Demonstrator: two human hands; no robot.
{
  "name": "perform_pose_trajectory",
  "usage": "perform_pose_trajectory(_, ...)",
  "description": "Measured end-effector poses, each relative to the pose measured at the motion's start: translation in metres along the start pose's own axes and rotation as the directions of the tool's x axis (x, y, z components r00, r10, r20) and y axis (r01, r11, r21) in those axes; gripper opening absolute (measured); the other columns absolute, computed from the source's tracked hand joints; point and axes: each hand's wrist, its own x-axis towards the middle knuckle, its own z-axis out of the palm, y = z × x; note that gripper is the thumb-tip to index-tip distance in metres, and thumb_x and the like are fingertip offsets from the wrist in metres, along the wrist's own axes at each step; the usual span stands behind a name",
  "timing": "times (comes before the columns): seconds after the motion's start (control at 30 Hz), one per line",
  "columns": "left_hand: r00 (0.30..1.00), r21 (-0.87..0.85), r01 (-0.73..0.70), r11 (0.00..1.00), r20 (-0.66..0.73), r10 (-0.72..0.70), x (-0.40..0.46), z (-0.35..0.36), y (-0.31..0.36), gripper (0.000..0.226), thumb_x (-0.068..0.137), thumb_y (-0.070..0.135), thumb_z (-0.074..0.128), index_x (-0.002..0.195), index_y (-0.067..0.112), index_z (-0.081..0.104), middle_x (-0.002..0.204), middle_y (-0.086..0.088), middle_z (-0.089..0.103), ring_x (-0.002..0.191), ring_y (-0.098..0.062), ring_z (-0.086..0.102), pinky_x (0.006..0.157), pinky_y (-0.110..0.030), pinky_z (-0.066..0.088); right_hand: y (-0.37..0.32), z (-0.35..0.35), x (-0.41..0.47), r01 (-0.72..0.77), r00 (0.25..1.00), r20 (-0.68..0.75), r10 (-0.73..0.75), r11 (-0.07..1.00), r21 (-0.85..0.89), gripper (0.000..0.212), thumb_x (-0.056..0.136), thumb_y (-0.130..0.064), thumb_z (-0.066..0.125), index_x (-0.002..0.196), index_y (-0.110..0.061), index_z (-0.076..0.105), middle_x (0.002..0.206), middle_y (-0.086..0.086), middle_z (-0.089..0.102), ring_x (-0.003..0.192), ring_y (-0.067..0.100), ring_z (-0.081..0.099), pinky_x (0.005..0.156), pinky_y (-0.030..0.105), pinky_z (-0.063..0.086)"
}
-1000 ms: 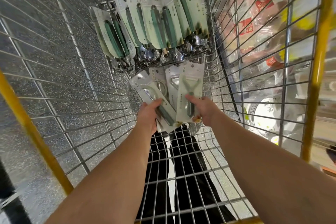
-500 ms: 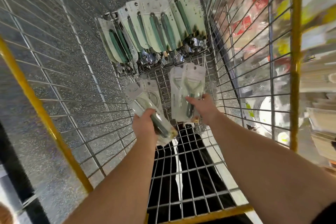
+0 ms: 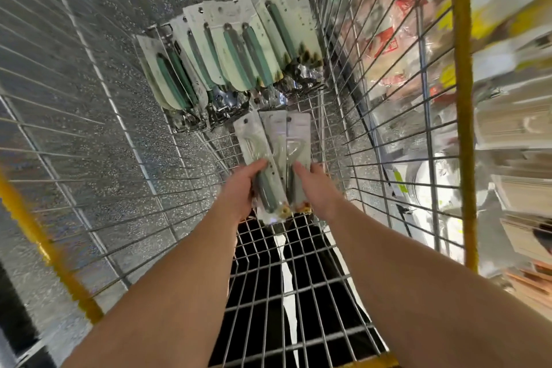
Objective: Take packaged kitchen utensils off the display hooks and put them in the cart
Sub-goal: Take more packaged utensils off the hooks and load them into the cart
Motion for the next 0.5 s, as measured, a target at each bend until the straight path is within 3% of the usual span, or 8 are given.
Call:
perform_pose_trajectory(0.1,1.0,-0.043,-0.004,0.999,-0.019,0.003,0.002,0.001,-0.005,0.05,0.094,0.027,0.067,0.136,0.006,0.049,0.122,-0.013,0.067,0.107,-0.028,0.066,0.088,-0.04,0.053,0.001,0.007,0.001,-0.016,1.0,-0.023,0.016,1.0,0.019,0.07,0.102,-0.056,0.041,0.159,-0.022,0.019,0.158,0.011,0.035,0.14,0.035,0.039,0.114,0.056,0.031)
perform_pose_trajectory(0.17,1.0,-0.052,0.0,0.999,-0.015,-0.001,0.001,0.002,-0.006,0.043,0.096,0.027,0.065,0.132,0.01,0.05,0.116,-0.008,0.069,0.098,-0.023,0.067,0.073,-0.033,0.05,0.0,0.012,0.001,-0.022,0.999,-0.044,0.024,0.999,0.037,0.081,0.093,-0.067,0.047,0.158,-0.026,0.02,0.16,0.009,0.033,0.142,0.037,0.037,0.116,0.061,0.029)
perform_pose_trajectory(0.23,1.0,-0.045,0.01,0.999,-0.014,-0.011,0.001,0.0,-0.007,0.041,0.095,0.03,0.066,0.129,0.011,0.052,0.116,-0.009,0.07,0.098,-0.025,0.069,0.076,-0.037,0.053,-0.001,0.015,-0.001,-0.03,0.999,-0.035,0.031,0.999,0.028,0.092,0.084,-0.074,0.054,0.156,-0.025,0.024,0.157,0.009,0.039,0.138,0.038,0.043,0.113,0.062,0.033)
perform_pose_trajectory(0.33,1.0,-0.05,-0.007,0.999,0.0,0.007,0.002,0.0,-0.008,0.055,0.087,0.035,0.071,0.134,0.013,0.053,0.123,-0.011,0.07,0.109,-0.033,0.069,0.098,-0.052,0.052,-0.001,0.017,-0.001,-0.017,0.999,-0.039,0.018,1.0,0.027,0.082,0.088,-0.062,0.062,0.15,-0.018,0.032,0.146,0.01,0.05,0.126,0.036,0.054,0.104,0.052,0.045)
perform_pose_trajectory(0.4,1.0,-0.058,-0.013,0.998,-0.007,0.012,0.0,0.001,-0.007,0.055,0.087,0.032,0.071,0.135,0.015,0.052,0.123,-0.011,0.07,0.108,-0.034,0.069,0.097,-0.055,0.052,-0.001,0.019,0.0,-0.012,0.998,-0.053,0.014,0.999,0.039,0.073,0.09,-0.055,0.064,0.145,-0.016,0.036,0.138,0.009,0.055,0.118,0.033,0.059,0.091,0.045,0.054)
perform_pose_trajectory(0.5,1.0,-0.113,0.023,0.993,-0.015,-0.025,-0.007,0.001,-0.006,0.061,0.08,0.034,0.075,0.135,0.018,0.052,0.122,-0.013,0.07,0.107,-0.037,0.07,0.095,-0.061,0.052,-0.007,0.026,-0.011,-0.011,0.999,-0.048,0.014,0.998,0.07,0.066,0.089,-0.053,0.067,0.139,-0.017,0.041,0.124,0.004,0.061,0.1,0.025,0.063,0.072,0.034,0.055)
